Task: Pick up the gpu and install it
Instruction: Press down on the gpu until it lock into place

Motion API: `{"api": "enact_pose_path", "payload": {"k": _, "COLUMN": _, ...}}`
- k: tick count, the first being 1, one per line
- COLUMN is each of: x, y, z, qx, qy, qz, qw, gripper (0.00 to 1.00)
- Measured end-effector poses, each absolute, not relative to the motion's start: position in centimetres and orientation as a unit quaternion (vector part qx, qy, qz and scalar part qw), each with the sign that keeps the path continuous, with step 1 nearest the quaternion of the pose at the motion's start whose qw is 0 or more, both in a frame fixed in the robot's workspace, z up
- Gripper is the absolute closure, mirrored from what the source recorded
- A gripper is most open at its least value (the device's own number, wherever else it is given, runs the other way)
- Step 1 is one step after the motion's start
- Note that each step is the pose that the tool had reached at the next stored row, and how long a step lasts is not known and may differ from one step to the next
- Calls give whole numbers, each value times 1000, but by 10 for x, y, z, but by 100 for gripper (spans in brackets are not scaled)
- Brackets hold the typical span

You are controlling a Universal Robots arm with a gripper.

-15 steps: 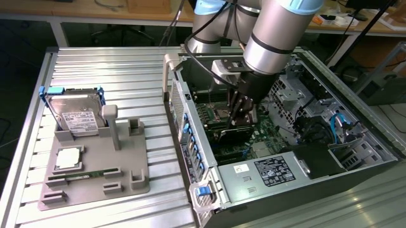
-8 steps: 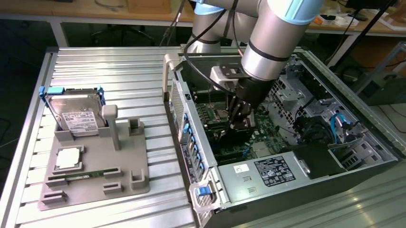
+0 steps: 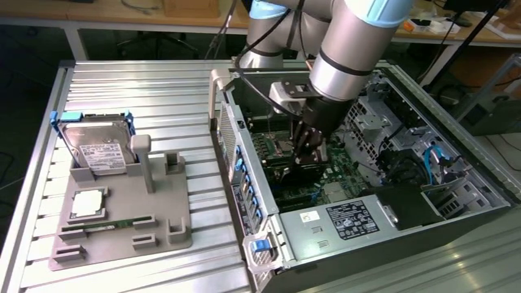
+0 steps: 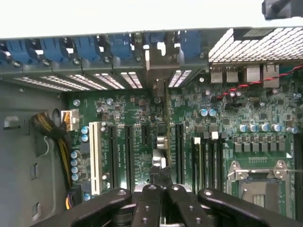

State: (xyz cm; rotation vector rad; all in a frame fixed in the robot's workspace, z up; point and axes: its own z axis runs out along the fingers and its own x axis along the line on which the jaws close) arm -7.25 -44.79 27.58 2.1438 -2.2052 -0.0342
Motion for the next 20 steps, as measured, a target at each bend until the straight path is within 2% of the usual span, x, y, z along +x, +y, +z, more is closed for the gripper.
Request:
{"api": "enact_pose_path", "payload": {"k": 1, "x": -77, "y": -448, "z": 287, "qx": 697, "qy": -717, "qz": -11, "qw": 34, "gripper": 89}}
{"api": "enact_pose_path", "payload": {"k": 4, "x": -91, "y": -448, "z": 297, "qx": 697, "qy": -717, "qz": -12, "qw": 33, "gripper": 89}}
{"api": "enact_pose_path", "payload": {"k": 13, "x": -137, "y": -448, "z": 304, "qx": 697, "qy": -717, "qz": -13, "qw": 32, "gripper": 89}}
{"api": "enact_pose_path", "payload": {"k": 20, "x": -147, "y": -448, "z": 304, "qx": 697, "qy": -716, "qz": -13, "qw": 32, "gripper": 89}}
